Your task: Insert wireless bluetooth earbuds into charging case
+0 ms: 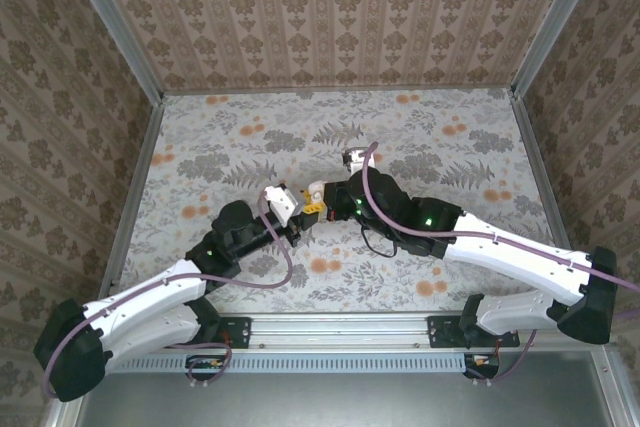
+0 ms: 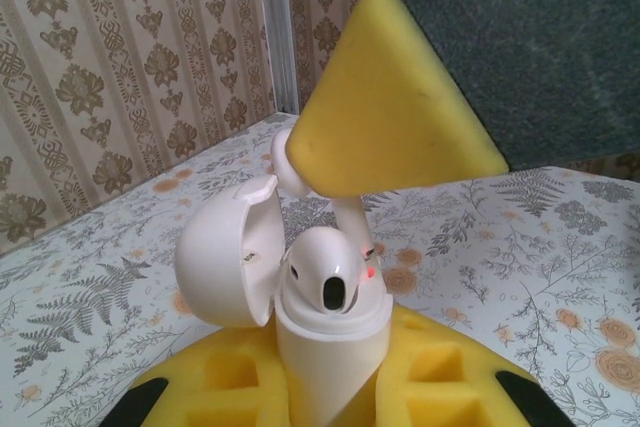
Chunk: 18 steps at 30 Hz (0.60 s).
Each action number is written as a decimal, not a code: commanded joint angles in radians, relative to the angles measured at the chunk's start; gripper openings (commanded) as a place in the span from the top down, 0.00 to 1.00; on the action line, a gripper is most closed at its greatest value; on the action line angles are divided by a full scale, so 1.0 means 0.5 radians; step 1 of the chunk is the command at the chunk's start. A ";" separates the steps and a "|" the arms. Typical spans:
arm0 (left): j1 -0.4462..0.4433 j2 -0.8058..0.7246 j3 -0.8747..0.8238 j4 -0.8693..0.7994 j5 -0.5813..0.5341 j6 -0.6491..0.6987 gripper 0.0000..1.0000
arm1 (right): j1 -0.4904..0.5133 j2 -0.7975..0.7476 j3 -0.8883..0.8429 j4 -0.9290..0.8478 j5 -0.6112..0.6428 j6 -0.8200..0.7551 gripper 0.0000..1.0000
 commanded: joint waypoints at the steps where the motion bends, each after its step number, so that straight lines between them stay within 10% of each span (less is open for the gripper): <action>1: -0.020 -0.033 0.065 0.149 -0.012 -0.043 1.00 | 0.022 0.001 -0.053 0.008 0.032 0.036 0.95; 18: -0.029 -0.028 0.075 0.166 -0.004 -0.068 1.00 | 0.029 0.036 -0.067 0.086 0.052 -0.014 0.95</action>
